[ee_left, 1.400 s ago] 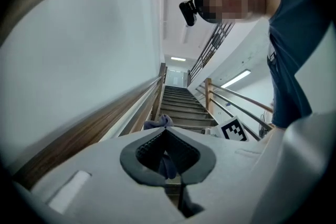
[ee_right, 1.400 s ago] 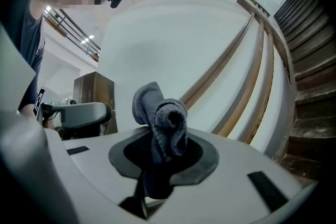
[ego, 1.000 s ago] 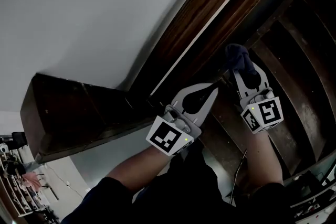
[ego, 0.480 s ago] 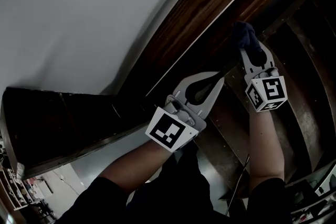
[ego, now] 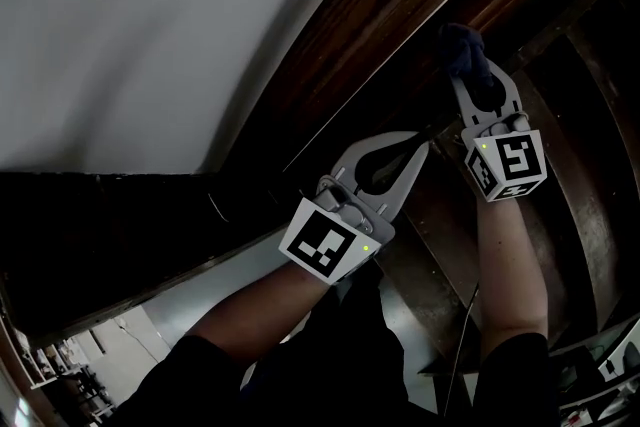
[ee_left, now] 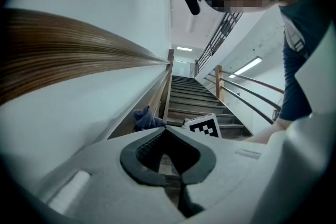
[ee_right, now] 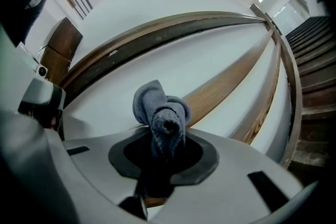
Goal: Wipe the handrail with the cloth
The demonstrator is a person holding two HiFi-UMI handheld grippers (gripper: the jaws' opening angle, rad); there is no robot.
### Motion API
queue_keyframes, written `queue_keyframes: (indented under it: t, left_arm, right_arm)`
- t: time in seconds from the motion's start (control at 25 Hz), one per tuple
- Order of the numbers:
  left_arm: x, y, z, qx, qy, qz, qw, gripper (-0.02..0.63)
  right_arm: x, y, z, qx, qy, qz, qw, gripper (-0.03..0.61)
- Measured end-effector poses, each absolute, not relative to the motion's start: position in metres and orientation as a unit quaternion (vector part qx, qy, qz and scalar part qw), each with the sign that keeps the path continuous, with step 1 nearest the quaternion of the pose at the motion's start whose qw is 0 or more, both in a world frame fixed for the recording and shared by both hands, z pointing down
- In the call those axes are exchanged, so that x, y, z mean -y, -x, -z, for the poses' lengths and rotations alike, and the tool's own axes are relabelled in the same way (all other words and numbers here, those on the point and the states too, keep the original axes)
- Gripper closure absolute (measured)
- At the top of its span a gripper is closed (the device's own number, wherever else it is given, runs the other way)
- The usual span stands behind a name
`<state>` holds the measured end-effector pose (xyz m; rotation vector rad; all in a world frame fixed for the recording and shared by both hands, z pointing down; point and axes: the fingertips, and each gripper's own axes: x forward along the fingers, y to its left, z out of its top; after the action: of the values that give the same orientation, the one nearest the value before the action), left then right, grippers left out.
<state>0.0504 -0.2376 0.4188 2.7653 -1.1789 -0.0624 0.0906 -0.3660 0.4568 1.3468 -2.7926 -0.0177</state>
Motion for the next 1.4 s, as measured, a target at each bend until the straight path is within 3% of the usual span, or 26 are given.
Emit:
queue_keyframes:
  t: [0.76,1.4]
  left_arm:
    - [0.161,0.031,-0.509,0.438,-0.889,0.002,0.135,0.612]
    - [0.081,0.097,-0.573,0.458,-0.876,-0.033,0.151,0.612]
  right_arm:
    - [0.275,0.014,-0.553,0.925,-0.377,-0.047,0.015,0.483]
    - [0.183,0.118,-0.633,0.94,-0.329,-0.086,0.02,0.483]
